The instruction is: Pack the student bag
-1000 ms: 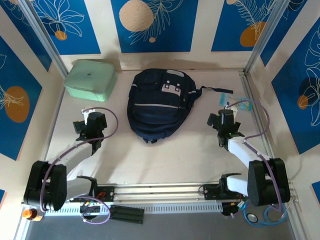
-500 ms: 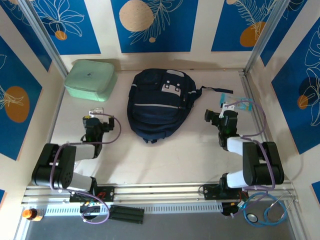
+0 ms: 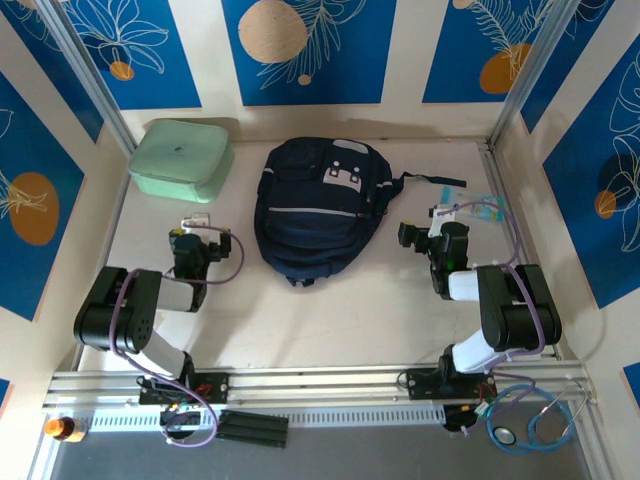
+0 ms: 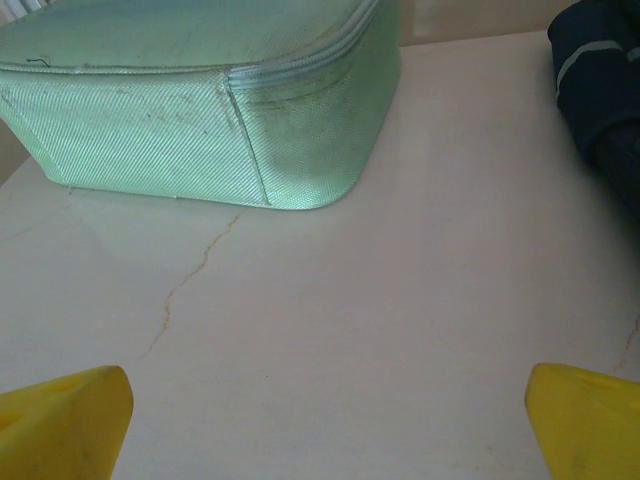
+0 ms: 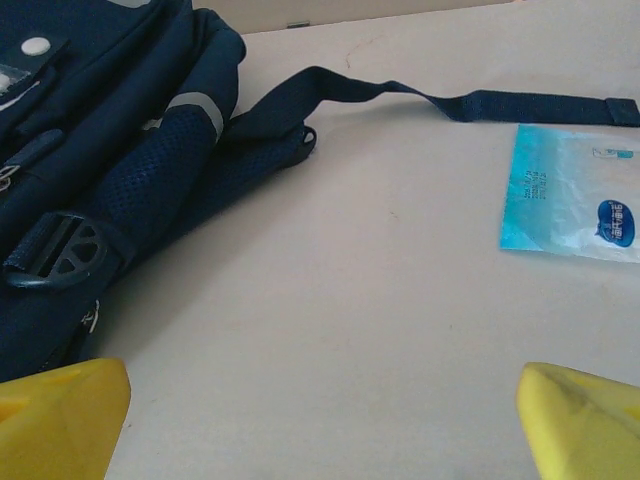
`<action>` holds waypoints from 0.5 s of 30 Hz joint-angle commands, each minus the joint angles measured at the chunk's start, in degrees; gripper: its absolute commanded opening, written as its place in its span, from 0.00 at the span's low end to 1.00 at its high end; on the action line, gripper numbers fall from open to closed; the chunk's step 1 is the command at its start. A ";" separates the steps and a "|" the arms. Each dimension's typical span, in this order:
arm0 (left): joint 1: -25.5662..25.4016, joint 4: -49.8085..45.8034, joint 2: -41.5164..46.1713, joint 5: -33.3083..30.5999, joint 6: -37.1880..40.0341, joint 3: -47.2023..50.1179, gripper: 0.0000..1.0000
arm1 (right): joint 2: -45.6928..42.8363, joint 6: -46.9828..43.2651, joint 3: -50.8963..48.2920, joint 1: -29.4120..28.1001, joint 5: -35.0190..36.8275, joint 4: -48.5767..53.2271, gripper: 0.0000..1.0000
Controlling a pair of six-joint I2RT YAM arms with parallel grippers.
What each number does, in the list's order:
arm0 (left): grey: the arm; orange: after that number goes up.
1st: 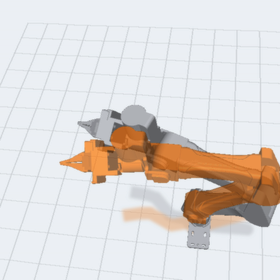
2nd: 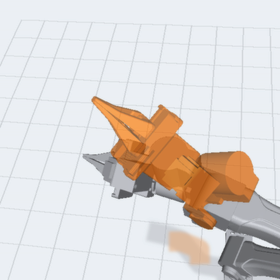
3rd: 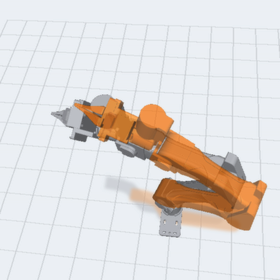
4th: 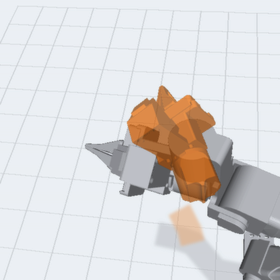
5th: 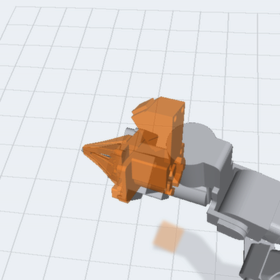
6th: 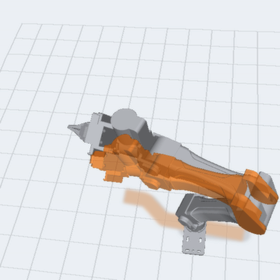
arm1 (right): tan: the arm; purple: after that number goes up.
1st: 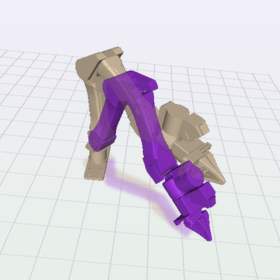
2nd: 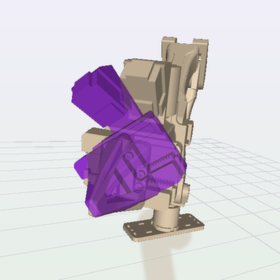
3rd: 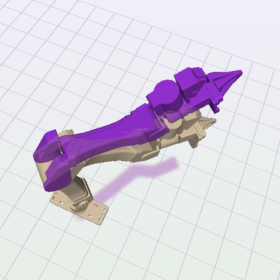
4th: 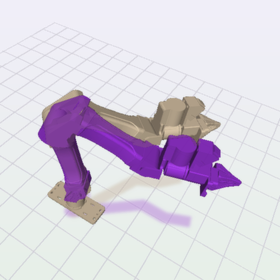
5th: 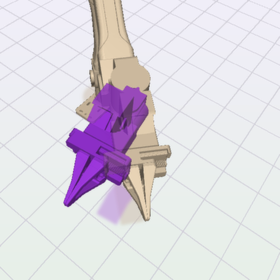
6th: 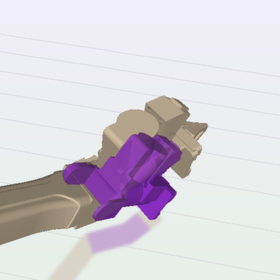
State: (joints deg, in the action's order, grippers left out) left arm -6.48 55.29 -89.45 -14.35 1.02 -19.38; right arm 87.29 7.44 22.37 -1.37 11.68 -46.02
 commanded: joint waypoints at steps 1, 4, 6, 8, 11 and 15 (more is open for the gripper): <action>0.73 1.17 -0.33 0.72 0.65 -0.96 1.00 | 0.17 -0.67 1.00 0.31 -1.09 -1.46 0.99; 0.68 0.98 -0.37 1.14 0.75 -1.01 1.00 | 0.17 -0.67 1.01 0.33 -1.05 -1.50 0.99; 0.68 1.05 -0.37 1.17 0.83 -1.01 1.00 | 0.17 -0.67 0.99 0.31 -1.05 -1.48 0.99; 0.68 0.42 -0.45 1.29 0.57 -1.36 1.00 | 0.17 -0.67 0.96 0.31 -1.06 -1.46 0.99; 0.69 0.44 -0.46 1.25 0.56 -1.36 1.00 | 0.17 -0.67 0.98 0.34 -1.03 -1.49 0.99; 0.88 -0.58 -0.67 1.57 0.35 -1.88 1.00 | 0.14 -0.67 0.99 0.34 -1.03 -1.44 0.99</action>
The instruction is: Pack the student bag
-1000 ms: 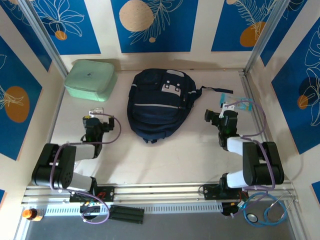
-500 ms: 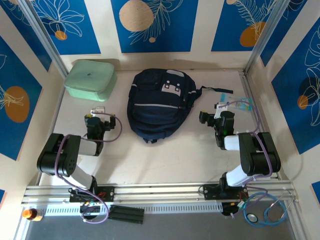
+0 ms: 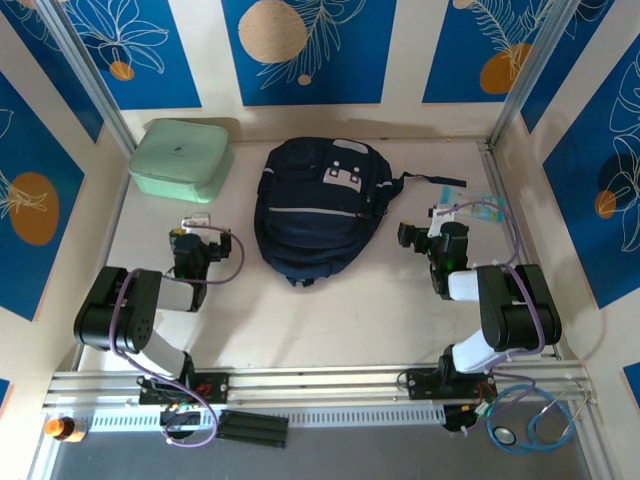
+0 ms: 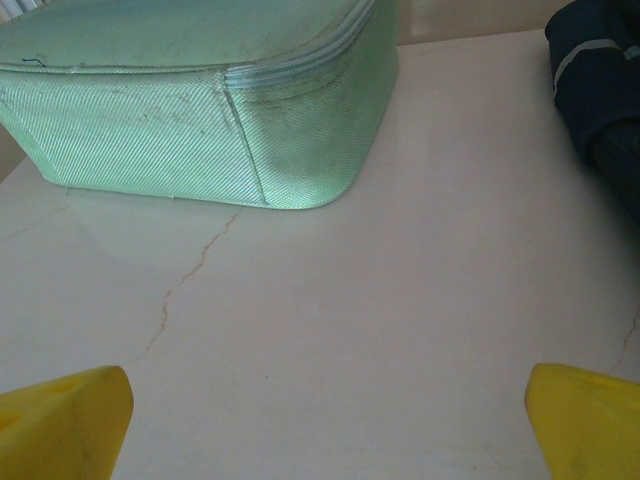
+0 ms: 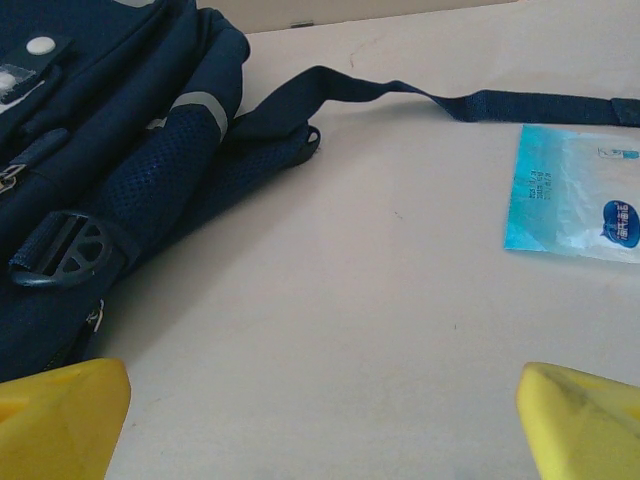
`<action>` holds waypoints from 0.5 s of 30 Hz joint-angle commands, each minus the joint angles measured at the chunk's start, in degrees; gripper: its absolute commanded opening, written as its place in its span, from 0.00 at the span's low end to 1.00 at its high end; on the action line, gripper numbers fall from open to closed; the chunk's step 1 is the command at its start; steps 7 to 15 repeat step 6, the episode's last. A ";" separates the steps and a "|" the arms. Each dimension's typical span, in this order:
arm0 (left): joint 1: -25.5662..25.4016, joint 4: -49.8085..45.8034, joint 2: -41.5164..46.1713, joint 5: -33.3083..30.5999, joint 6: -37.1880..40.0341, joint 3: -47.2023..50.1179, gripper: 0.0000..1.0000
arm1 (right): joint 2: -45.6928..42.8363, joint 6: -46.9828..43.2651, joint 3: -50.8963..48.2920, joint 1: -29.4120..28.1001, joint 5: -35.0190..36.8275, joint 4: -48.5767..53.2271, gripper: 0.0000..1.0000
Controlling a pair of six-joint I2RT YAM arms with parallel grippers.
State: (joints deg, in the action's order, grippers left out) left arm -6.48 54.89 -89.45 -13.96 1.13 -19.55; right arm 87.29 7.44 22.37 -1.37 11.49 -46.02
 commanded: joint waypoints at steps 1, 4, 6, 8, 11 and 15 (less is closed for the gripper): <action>1.03 -0.25 -0.59 1.47 0.12 -1.70 1.00 | 0.17 -0.67 1.05 0.31 -0.81 -1.43 0.99; 1.03 0.33 -0.47 1.56 0.19 -1.41 1.00 | 0.17 -0.67 1.09 0.31 -0.76 -1.37 0.99; 1.03 0.56 -0.39 1.56 0.19 -1.21 1.00 | 0.17 -0.65 1.00 0.34 -0.76 -1.44 0.99; 1.03 0.56 -0.39 1.56 0.19 -1.21 1.00 | 0.17 -0.65 1.00 0.34 -0.76 -1.44 0.99; 1.03 0.56 -0.39 1.56 0.19 -1.21 1.00 | 0.17 -0.65 1.00 0.34 -0.76 -1.44 0.99; 1.03 0.56 -0.39 1.56 0.19 -1.21 1.00 | 0.17 -0.65 1.00 0.34 -0.76 -1.44 0.99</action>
